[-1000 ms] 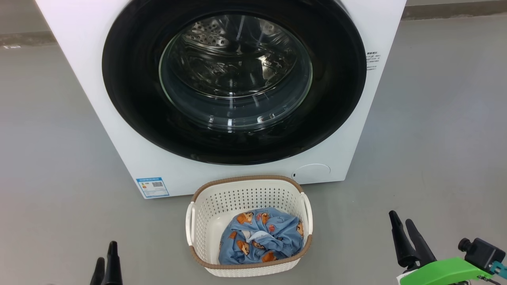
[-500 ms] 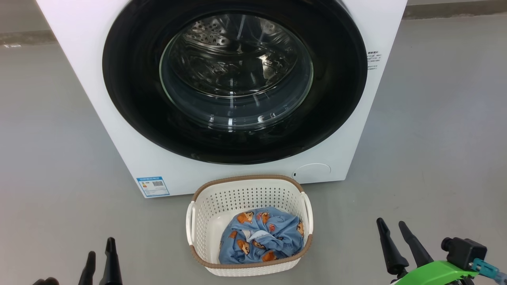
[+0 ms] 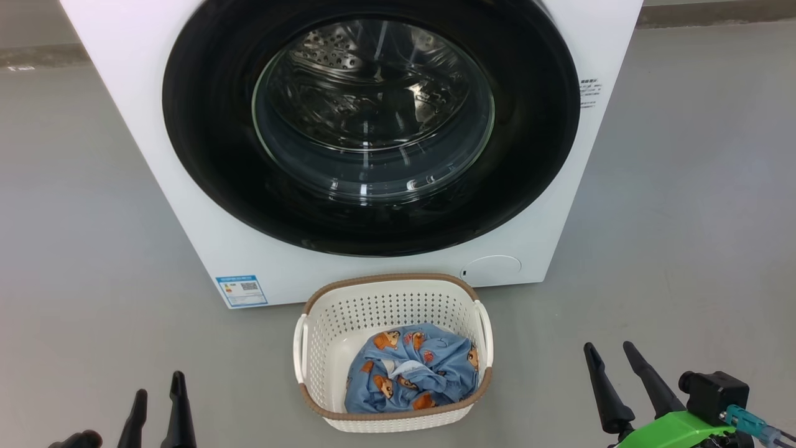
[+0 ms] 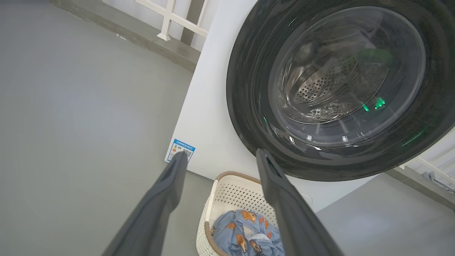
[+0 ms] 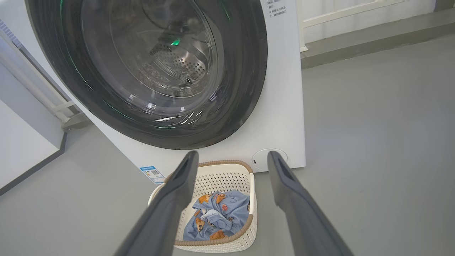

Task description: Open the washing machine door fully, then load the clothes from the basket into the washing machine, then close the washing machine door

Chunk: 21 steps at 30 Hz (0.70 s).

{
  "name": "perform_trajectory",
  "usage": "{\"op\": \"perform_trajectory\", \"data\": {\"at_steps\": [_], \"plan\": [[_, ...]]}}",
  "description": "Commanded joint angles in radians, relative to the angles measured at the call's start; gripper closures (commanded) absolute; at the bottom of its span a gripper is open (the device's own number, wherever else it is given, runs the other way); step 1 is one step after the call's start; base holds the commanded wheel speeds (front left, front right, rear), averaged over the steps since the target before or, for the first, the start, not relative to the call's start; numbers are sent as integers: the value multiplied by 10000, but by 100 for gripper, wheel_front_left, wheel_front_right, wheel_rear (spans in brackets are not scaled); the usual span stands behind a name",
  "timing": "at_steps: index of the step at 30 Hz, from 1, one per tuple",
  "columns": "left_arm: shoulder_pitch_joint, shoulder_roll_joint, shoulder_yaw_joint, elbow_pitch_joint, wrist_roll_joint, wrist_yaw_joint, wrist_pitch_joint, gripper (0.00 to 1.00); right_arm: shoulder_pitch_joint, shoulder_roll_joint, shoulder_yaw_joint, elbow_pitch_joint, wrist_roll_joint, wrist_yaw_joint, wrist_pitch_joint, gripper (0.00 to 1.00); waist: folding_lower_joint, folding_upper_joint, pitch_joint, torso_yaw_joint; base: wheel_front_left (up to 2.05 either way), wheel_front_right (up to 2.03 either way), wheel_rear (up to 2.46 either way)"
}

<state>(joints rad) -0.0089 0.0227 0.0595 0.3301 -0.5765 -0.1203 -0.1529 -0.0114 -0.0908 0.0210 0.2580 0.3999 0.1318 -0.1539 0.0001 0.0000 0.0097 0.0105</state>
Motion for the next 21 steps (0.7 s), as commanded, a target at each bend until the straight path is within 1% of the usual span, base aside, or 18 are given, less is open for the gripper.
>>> {"op": "perform_trajectory", "data": {"at_steps": [1,5,14,19,21], "plan": [[-234,193,235,-244,445,-74,-193,0,-349,-72,157,-298,-457,-9,-198,0,0,0,1,14,0,0,0],[-228,201,261,-227,781,-77,-283,0,-341,-63,119,-324,-776,-9,-286,0,0,0,2,30,0,0,0],[-164,226,319,-171,1843,-86,-550,0,-284,-103,235,-420,-1892,-10,-549,0,0,0,-33,43,0,0,0],[-169,239,342,-161,2504,-91,-699,0,-288,-119,284,-475,-2545,-10,-696,0,0,0,-39,40,0,0,0],[-163,248,400,-144,2939,-94,-787,0,-274,-123,279,-495,-2909,-10,-783,0,0,0,-46,41,0,0,0]]}}
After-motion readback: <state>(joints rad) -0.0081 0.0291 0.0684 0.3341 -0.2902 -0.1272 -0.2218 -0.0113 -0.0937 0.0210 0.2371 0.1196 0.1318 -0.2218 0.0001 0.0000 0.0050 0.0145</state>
